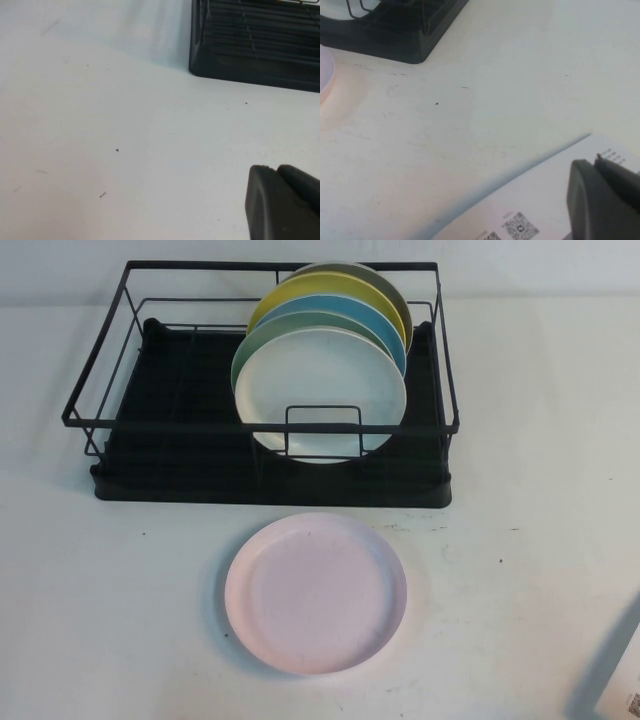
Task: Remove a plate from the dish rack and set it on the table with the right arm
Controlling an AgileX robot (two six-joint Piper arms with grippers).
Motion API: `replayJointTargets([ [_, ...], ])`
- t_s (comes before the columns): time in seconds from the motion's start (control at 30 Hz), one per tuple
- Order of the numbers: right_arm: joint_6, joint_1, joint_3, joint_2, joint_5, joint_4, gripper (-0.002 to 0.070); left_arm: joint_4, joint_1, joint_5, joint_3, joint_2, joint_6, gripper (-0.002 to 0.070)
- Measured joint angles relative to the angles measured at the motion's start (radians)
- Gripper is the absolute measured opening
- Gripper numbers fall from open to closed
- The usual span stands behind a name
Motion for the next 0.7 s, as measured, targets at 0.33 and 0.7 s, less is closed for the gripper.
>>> replayJointTargets([
  [0.33,0.000,0.000,0.000,0.000,0.005,0.061,-0.0018,0.000,0.000,0.000,0.000,0.000,0.000,-0.0004],
  [0.7,0.000,0.000,0.000,0.000,0.005,0.067,-0.0018,0.000,0.000,0.000,0.000,0.000,0.000,-0.0004],
])
